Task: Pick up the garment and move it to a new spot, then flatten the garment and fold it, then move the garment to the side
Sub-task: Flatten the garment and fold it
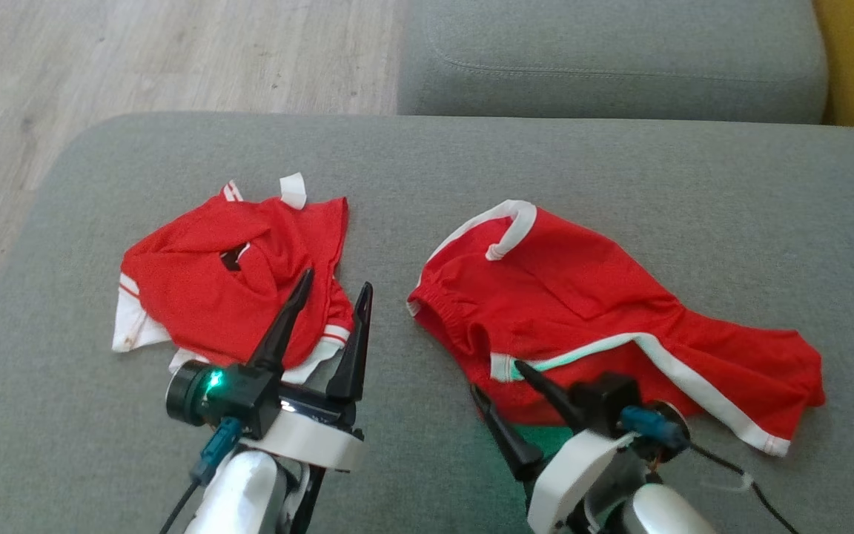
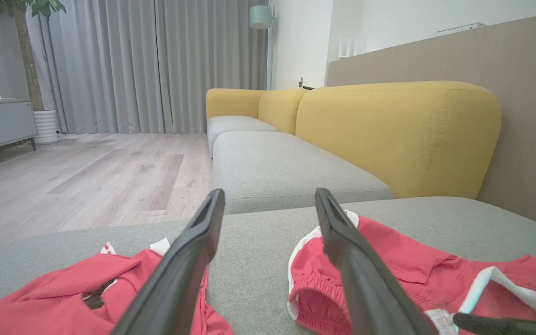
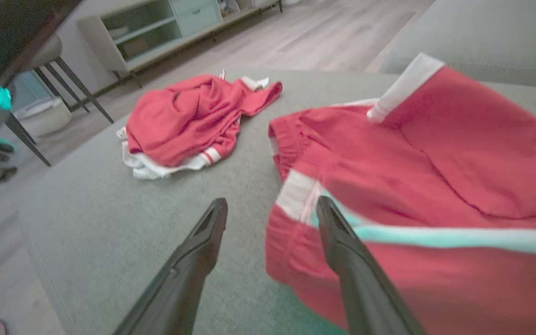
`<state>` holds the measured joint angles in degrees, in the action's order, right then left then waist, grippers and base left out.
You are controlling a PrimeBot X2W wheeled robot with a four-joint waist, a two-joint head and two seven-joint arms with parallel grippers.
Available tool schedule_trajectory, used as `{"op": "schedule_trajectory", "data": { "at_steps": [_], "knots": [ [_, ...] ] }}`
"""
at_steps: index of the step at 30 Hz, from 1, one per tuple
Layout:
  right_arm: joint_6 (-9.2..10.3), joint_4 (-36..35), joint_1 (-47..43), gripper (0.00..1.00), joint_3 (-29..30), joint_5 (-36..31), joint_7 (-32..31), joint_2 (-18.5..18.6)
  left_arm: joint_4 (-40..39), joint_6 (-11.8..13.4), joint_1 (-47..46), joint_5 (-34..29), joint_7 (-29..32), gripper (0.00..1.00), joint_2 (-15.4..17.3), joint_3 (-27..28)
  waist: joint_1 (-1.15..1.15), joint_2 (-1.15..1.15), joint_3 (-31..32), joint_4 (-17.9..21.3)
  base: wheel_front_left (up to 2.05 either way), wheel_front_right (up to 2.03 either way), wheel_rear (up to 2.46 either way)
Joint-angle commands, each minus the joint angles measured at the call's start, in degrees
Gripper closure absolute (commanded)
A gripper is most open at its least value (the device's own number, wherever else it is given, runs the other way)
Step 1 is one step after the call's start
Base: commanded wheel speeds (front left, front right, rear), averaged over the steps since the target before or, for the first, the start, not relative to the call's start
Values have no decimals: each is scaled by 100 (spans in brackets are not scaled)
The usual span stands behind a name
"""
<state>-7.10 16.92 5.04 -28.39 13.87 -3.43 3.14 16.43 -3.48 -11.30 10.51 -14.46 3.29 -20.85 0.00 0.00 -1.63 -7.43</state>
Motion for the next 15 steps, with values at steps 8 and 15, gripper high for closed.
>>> {"op": "schedule_trajectory", "data": {
  "at_steps": [8,15],
  "knots": [
    [-39,-831,4,0,869,307,789,-20,-228,49,-51,-54,-54,0,64,222,0,0,48,240,0,0,0],
    [-39,-1025,-426,0,2721,-608,1517,-8,-257,59,66,27,-54,0,39,238,0,0,51,416,0,0,0]
  ]
}}
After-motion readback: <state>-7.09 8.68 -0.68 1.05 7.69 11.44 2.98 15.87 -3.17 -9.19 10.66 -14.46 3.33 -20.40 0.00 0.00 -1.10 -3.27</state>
